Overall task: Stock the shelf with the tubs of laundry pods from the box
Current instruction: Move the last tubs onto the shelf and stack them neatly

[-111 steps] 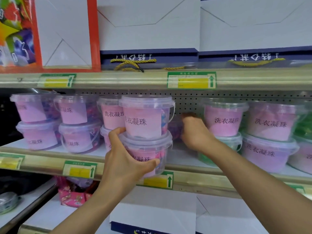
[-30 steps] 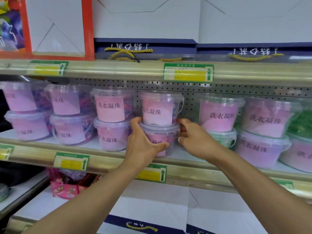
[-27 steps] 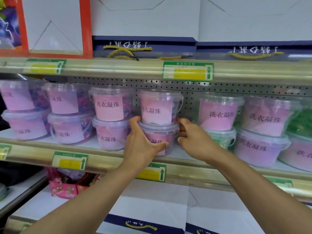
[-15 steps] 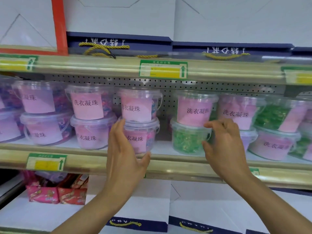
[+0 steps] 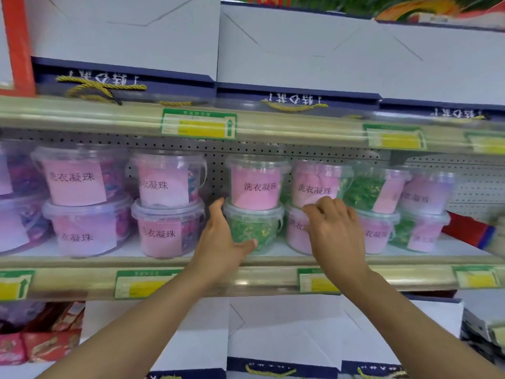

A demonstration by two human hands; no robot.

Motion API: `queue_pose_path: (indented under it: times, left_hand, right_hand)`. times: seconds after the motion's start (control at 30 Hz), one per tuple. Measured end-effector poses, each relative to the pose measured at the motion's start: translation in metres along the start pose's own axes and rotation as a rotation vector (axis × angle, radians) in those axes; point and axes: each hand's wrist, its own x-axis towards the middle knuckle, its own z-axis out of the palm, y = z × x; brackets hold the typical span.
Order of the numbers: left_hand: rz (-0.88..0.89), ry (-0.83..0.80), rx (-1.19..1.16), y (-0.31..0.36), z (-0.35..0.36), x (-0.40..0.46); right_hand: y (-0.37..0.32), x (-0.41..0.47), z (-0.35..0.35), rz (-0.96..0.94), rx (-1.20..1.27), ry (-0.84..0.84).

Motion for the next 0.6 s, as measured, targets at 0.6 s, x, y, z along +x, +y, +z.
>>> queue_pose_path:
  times: [0.6]
  left_hand:
    - [0.136,-0.043,-0.023,-0.003,0.021,0.024]
  right_hand:
    - [0.032,-0.006,0.002,-0.019,0.039,-0.031]
